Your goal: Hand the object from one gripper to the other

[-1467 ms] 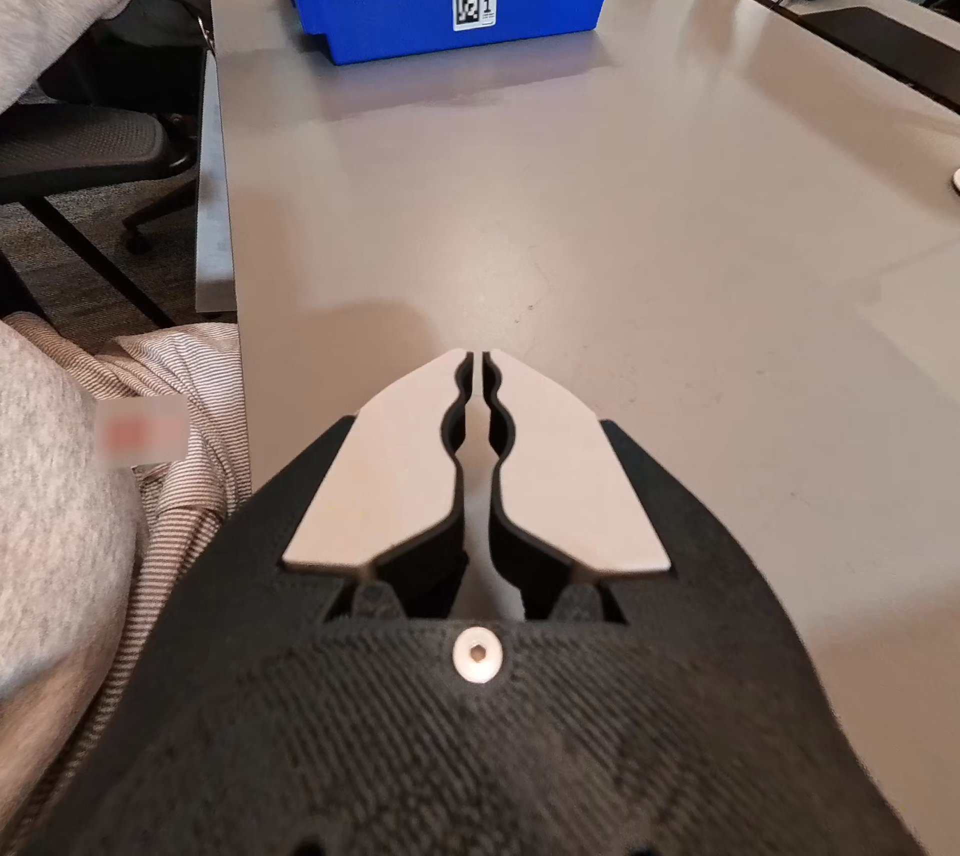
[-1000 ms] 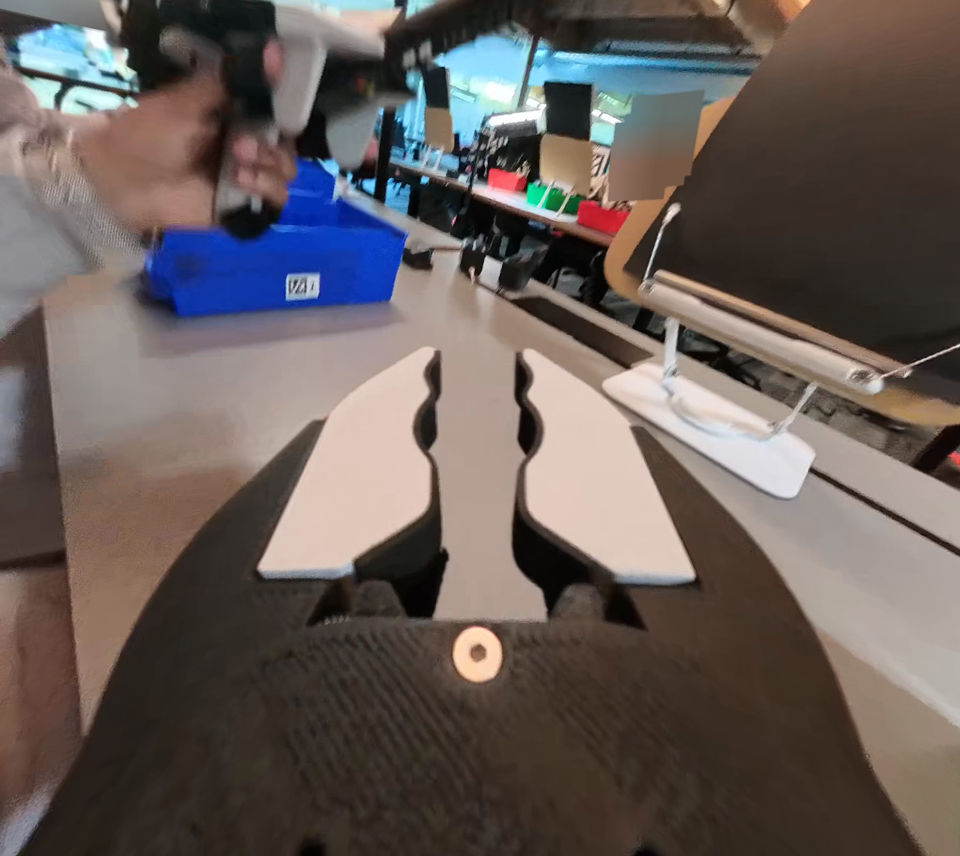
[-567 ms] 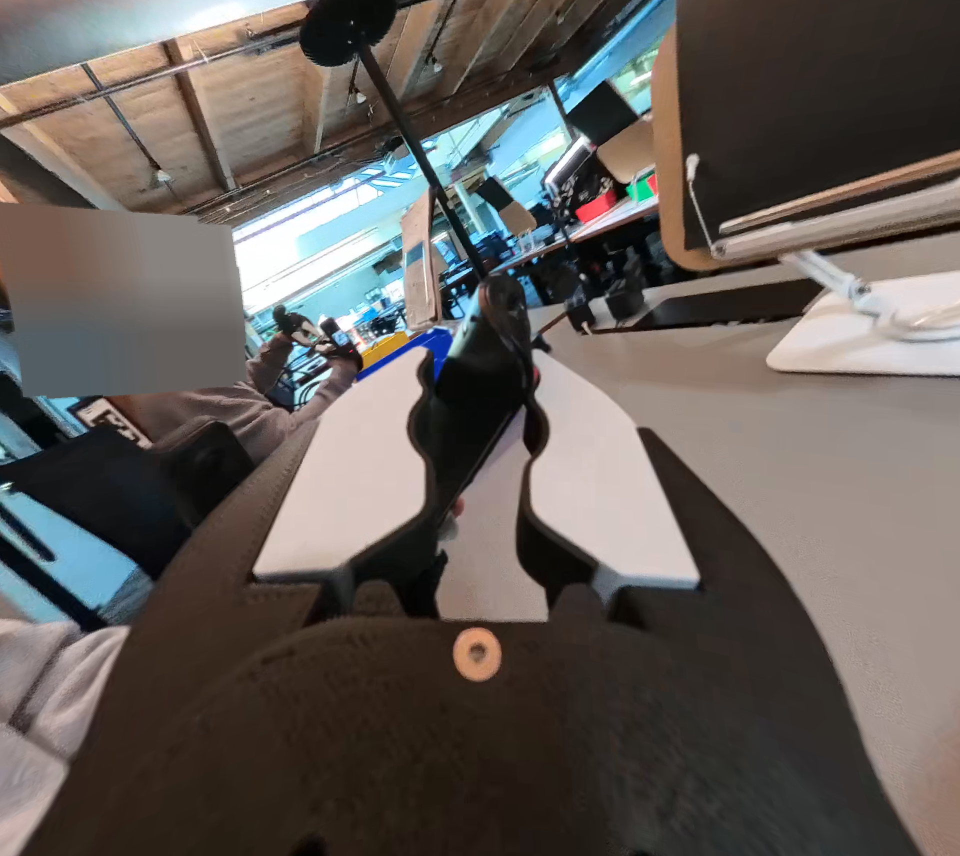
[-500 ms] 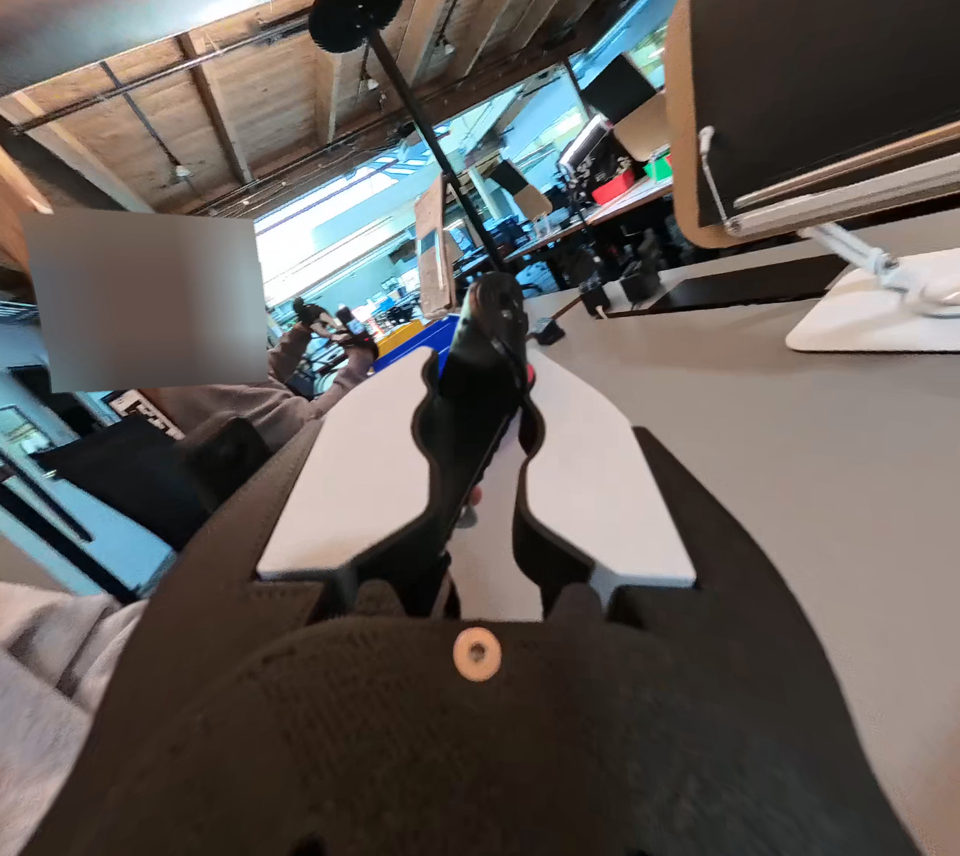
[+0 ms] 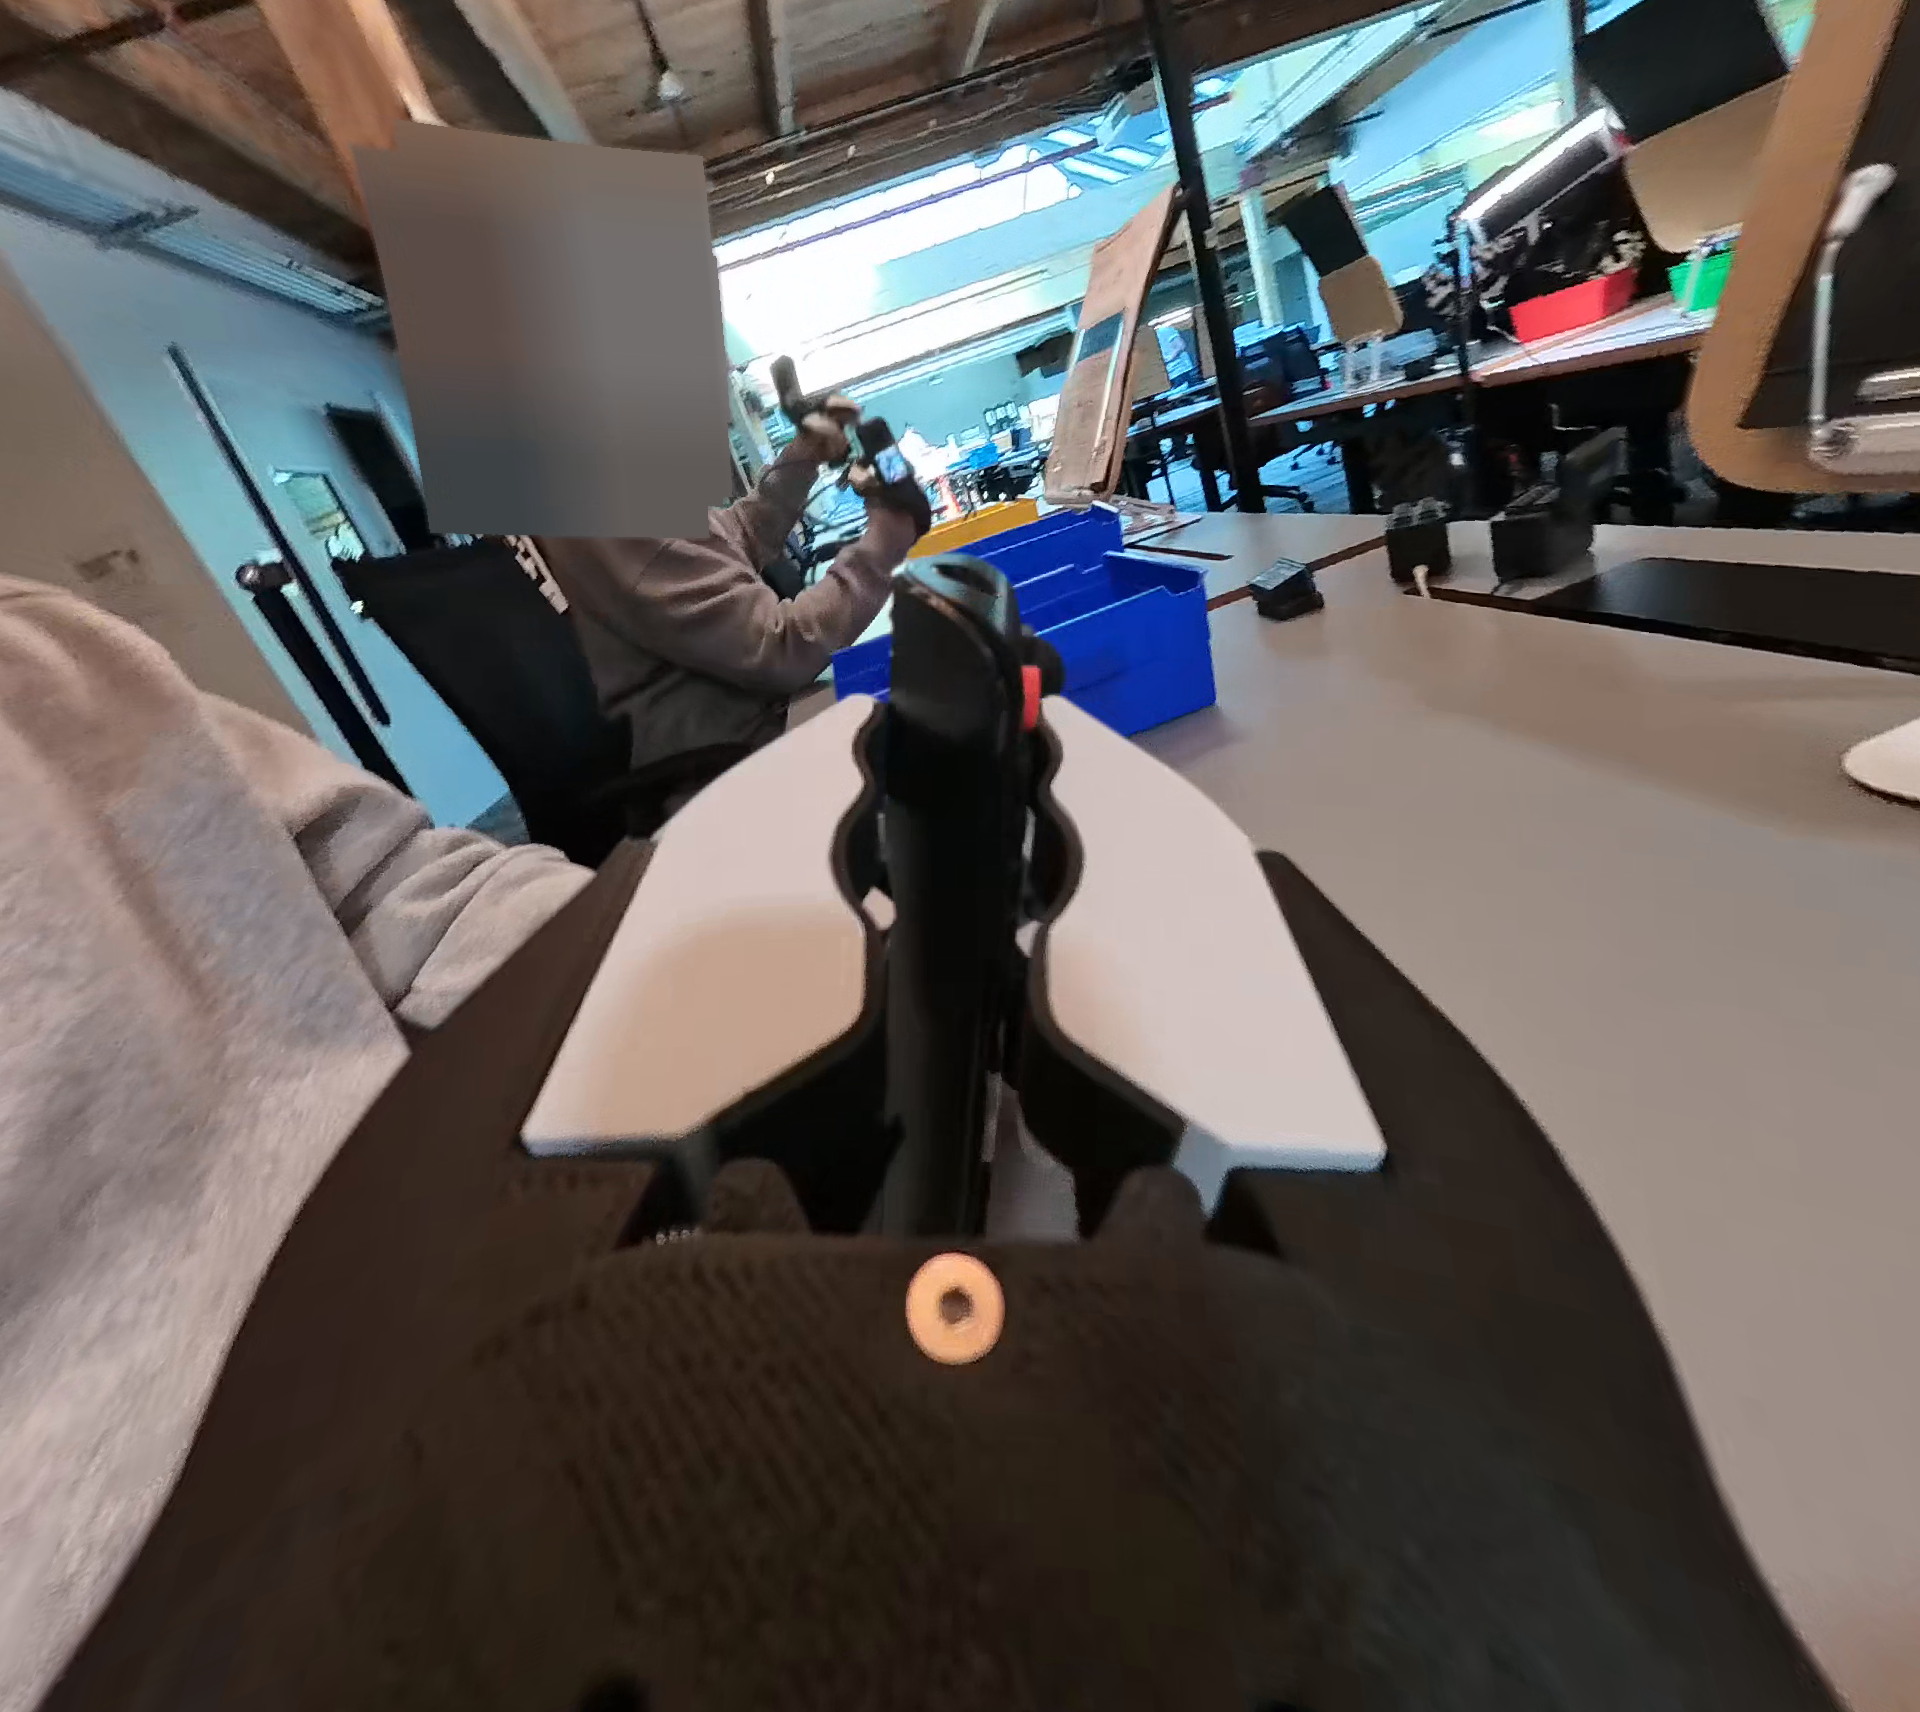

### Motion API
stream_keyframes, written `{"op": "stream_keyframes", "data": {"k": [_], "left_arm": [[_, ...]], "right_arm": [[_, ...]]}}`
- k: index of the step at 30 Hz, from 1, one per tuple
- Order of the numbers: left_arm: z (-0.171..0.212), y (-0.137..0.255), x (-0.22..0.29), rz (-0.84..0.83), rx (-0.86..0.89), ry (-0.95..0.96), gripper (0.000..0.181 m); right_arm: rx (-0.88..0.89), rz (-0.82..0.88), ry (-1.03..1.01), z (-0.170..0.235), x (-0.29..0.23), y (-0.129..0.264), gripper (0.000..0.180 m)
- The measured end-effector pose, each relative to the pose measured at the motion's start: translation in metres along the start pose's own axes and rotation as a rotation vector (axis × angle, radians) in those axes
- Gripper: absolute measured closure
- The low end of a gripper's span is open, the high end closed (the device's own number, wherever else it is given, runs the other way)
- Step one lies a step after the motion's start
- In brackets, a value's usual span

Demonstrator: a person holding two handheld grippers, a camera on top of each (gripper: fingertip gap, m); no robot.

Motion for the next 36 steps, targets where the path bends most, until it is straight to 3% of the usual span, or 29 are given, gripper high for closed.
{"op": "stream_keyframes", "data": {"k": [6, 13, 18, 21, 24, 36], "left_arm": [[0.009, -0.017, 0.013, 0.066, -0.125, -0.051, 0.109], [0.012, -0.021, 0.019, 0.053, -0.157, -0.106, 0.153], [0.009, -0.020, 0.020, 0.020, -0.126, -0.153, 0.156], [0.007, -0.017, 0.019, -0.015, -0.093, -0.168, 0.156], [0.002, -0.011, 0.016, -0.060, -0.046, -0.198, 0.156], [-0.011, 0.014, 0.003, -0.190, 0.056, -0.261, 0.155]], "right_arm": [[-0.023, -0.046, 0.006, 0.006, -0.011, -0.012, 0.154], [0.008, -0.021, 0.001, 0.005, -0.015, -0.015, 0.154], [0.057, 0.026, 0.039, 0.004, -0.011, -0.014, 0.151], [0.102, 0.112, 0.114, 0.004, -0.009, -0.014, 0.123], [0.107, 0.184, 0.170, 0.004, -0.008, -0.012, 0.112], [0.056, 0.185, 0.103, 0.030, 0.010, -0.009, 0.118]]}}
Point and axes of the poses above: each gripper's, where its closed fingertips meet, y back along the fingers, z out of its underside, x = y × z across the jaws, the point moved 9 cm from there along y, back along the fingers, and after that the axes turned 1 degree about -y, right-handed, at the moved point
